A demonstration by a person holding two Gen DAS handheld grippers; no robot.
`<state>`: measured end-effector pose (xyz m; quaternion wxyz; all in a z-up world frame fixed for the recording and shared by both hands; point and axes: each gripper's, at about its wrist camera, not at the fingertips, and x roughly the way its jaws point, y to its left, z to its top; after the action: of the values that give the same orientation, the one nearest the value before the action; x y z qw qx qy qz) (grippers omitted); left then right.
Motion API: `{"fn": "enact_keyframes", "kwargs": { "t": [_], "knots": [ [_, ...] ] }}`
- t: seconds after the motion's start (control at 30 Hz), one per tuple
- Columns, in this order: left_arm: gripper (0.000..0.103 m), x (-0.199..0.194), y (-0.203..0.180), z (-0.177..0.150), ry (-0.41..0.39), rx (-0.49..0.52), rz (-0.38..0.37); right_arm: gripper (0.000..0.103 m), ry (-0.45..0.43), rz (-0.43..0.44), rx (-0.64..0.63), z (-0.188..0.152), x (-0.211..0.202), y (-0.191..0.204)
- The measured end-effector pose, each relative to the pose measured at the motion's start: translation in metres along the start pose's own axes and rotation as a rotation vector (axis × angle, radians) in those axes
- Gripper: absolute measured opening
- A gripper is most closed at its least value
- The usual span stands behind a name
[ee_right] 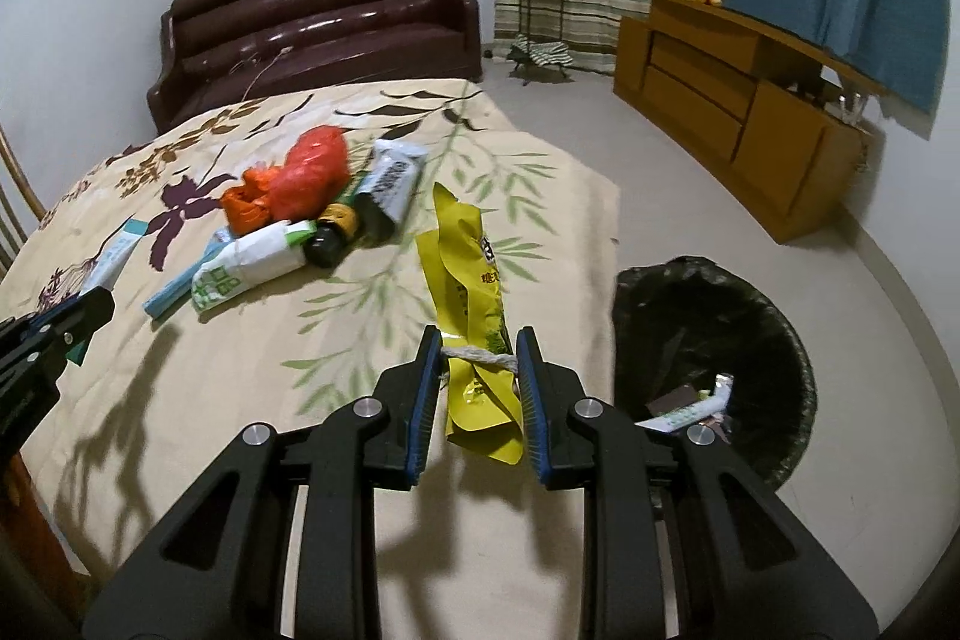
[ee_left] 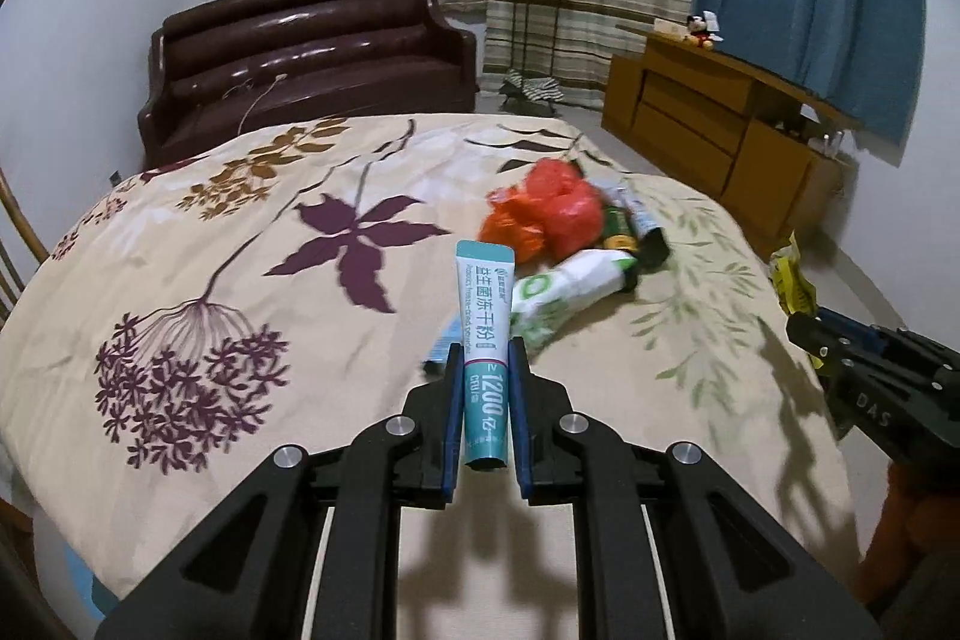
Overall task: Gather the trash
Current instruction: 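Carry the yellow wrapper and teal tube over the bin and release both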
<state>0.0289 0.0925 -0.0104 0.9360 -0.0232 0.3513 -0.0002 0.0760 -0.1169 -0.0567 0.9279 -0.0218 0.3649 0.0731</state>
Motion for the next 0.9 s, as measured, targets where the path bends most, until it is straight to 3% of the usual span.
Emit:
{"fn": "enact_keyframes", "kwargs": {
  "t": [0.9],
  "knots": [
    [0.015,0.022,-0.162,0.011,-0.023,0.178,-0.172,0.025,-0.035,-0.140,0.179,-0.018,-0.017,-0.134]
  ]
}}
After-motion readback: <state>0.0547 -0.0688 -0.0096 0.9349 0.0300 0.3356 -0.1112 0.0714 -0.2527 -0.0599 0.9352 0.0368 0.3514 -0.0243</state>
